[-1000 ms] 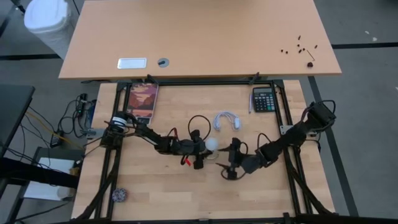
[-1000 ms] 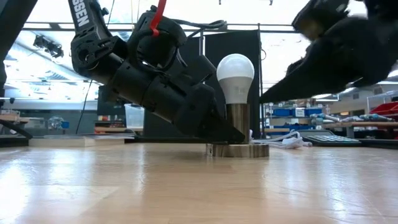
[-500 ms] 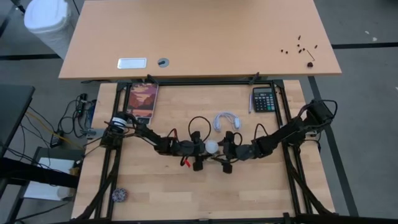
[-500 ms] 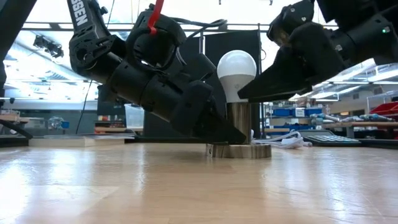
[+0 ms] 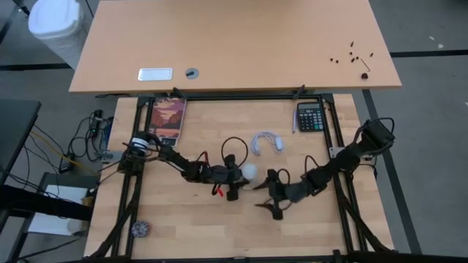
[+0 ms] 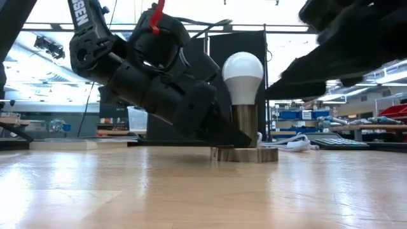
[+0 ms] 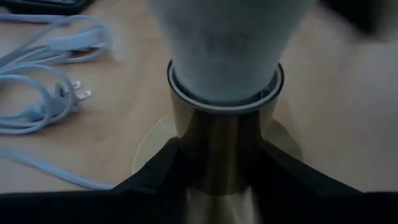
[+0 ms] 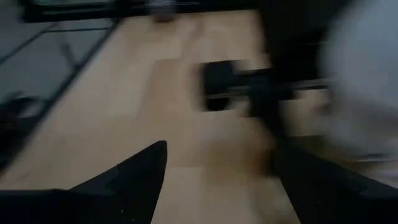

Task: Screw lightbulb
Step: Insert the lightbulb into the lamp

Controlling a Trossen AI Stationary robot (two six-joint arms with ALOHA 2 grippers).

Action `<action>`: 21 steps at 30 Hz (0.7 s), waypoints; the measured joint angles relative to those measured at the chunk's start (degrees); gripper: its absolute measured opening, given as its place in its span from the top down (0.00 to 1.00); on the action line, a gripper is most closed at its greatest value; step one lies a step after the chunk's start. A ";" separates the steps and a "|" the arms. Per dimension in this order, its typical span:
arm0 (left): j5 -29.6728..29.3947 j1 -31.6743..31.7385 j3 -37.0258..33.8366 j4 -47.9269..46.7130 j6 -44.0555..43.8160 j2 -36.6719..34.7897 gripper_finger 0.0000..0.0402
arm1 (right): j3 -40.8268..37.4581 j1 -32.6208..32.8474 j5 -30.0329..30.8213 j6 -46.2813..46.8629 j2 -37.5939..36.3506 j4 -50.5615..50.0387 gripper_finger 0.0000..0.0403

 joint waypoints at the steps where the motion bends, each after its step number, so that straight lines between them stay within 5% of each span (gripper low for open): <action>1: -0.50 0.07 0.00 -0.04 -0.02 0.00 0.58 | 0.00 0.60 -0.19 0.22 0.00 -0.11 0.24; 12: -0.57 0.01 0.00 0.00 -0.22 0.00 0.58 | -0.02 -1.80 14.50 3.26 0.00 -6.25 0.24; 21: 0.00 -0.08 0.00 -0.20 -0.22 0.00 0.57 | -0.04 -6.06 6.85 -0.87 0.02 -2.35 0.24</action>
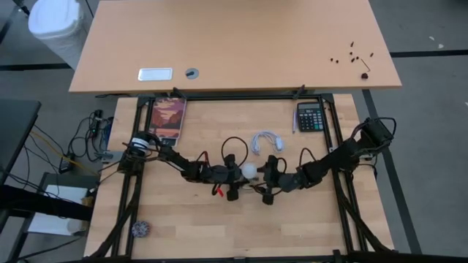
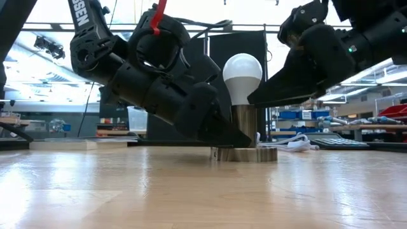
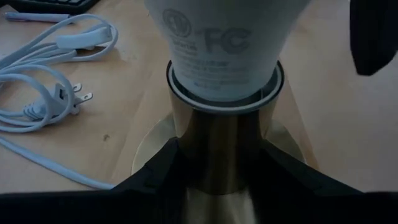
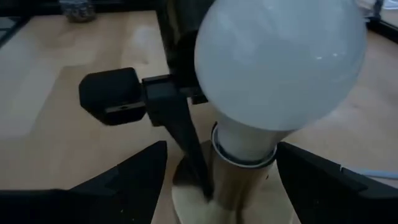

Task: Screw lightbulb
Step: Insert the lightbulb into the lamp

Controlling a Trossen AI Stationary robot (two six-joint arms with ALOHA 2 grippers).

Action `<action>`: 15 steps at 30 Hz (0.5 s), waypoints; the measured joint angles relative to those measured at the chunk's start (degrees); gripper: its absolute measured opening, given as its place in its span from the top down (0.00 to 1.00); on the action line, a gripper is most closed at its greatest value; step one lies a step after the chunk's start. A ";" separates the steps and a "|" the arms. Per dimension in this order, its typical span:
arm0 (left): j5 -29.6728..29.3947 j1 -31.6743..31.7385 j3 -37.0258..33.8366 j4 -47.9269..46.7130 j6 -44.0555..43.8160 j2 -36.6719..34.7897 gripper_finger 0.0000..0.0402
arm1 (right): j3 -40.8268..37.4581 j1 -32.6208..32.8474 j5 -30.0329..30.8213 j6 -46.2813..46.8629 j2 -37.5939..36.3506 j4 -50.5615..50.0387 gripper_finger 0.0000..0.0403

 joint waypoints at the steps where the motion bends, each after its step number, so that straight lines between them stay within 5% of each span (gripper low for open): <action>1: -0.13 -0.03 0.00 -0.12 0.00 -0.01 0.57 | 0.00 0.63 -0.02 0.01 -0.02 0.03 0.24; 8: -1.51 0.28 0.09 -1.76 -0.26 -0.07 0.57 | 0.04 8.16 -1.89 2.26 0.00 1.51 0.24; 15: 0.21 0.15 0.07 -1.06 -0.18 -0.04 0.57 | 0.03 9.04 12.64 3.01 0.02 -2.34 0.24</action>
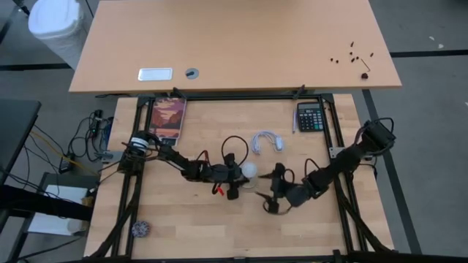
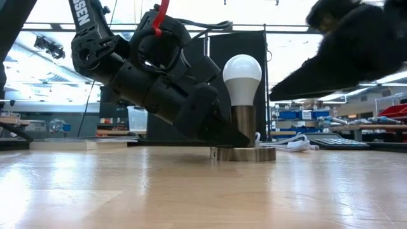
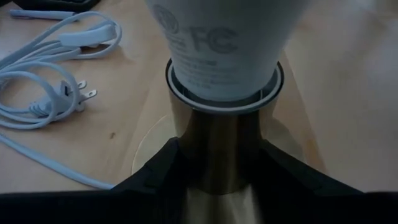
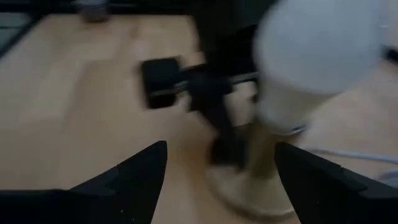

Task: Screw lightbulb
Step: Insert the lightbulb into the lamp

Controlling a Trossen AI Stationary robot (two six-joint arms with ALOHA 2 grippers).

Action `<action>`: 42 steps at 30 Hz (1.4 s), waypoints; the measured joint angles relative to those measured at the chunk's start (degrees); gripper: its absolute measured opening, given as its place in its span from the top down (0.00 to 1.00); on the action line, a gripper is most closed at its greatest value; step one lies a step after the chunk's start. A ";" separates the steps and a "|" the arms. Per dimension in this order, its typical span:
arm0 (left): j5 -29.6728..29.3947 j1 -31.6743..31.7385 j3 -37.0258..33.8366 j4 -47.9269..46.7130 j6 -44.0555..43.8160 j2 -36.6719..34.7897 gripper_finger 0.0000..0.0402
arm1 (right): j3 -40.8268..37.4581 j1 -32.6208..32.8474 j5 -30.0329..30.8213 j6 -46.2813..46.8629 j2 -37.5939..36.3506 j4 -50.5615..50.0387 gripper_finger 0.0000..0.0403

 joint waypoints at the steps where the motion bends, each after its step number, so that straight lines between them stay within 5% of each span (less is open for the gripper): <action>1: 0.46 -0.06 0.00 0.05 0.04 0.00 0.57 | 0.02 -1.13 0.07 -0.22 0.00 0.21 0.24; 10: 3.58 -0.50 0.00 0.30 0.53 0.00 0.57 | 0.02 -9.14 -11.80 -4.22 0.00 4.44 0.24; 22: -1.40 0.14 -0.07 0.32 0.27 0.02 0.57 | 0.00 -0.21 -13.71 2.51 0.00 5.38 0.24; 27: -1.76 0.42 -0.07 0.34 0.33 0.03 0.57 | 0.02 2.05 -5.17 1.39 -0.05 3.92 0.24; 32: 1.27 0.23 -0.07 0.62 0.47 0.04 0.57 | -0.01 -2.72 -1.37 2.37 -0.15 0.35 0.24; 42: 4.55 -0.50 -0.07 0.76 0.81 0.04 0.57 | 0.02 -9.66 -14.69 -3.86 -0.17 6.20 0.24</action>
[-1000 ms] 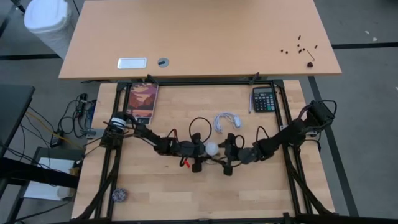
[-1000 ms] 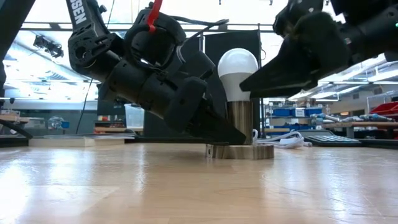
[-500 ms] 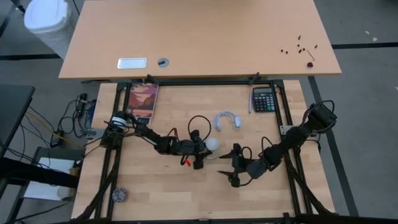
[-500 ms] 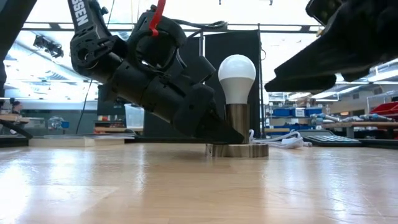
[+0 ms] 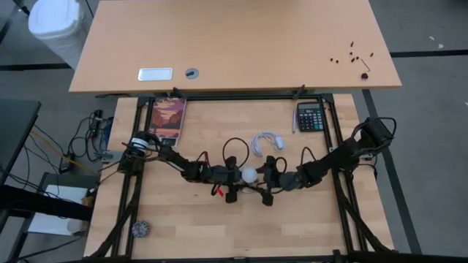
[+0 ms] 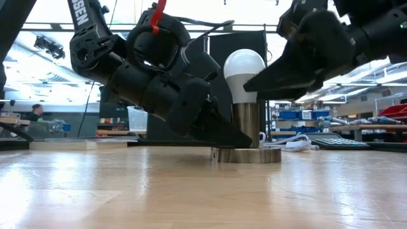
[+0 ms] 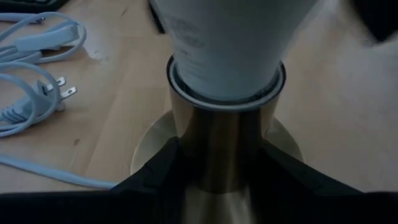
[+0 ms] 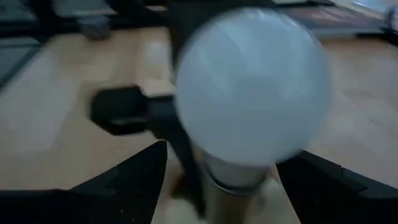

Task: Screw lightbulb
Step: Insert the lightbulb into the lamp

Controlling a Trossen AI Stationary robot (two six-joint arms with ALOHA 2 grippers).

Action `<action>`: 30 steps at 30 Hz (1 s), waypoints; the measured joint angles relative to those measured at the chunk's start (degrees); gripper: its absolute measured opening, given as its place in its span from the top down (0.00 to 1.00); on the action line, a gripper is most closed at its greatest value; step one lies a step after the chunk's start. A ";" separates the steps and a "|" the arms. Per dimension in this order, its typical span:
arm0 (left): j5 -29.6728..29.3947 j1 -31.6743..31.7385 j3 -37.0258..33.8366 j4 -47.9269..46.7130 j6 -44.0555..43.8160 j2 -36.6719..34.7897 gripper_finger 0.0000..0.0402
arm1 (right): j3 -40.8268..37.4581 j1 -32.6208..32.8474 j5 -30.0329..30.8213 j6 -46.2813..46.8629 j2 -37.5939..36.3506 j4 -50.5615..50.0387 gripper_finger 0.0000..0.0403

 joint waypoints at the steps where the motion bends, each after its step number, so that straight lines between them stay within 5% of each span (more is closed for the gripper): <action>1: -0.26 0.03 0.00 -0.02 0.03 0.00 0.57 | -0.02 0.25 -0.44 -0.28 0.00 0.43 0.24; 14: -12.84 1.40 0.00 -0.42 -1.05 0.00 0.57 | 0.02 9.47 2.77 5.90 -0.04 -0.94 0.24; 21: -8.38 1.45 0.02 -0.40 -0.54 0.00 0.57 | 0.01 8.15 11.99 8.35 -0.04 -6.42 0.24; 30: -0.01 0.33 0.02 -0.35 0.09 -0.02 0.57 | 0.00 0.57 2.93 2.76 -0.04 -3.67 0.24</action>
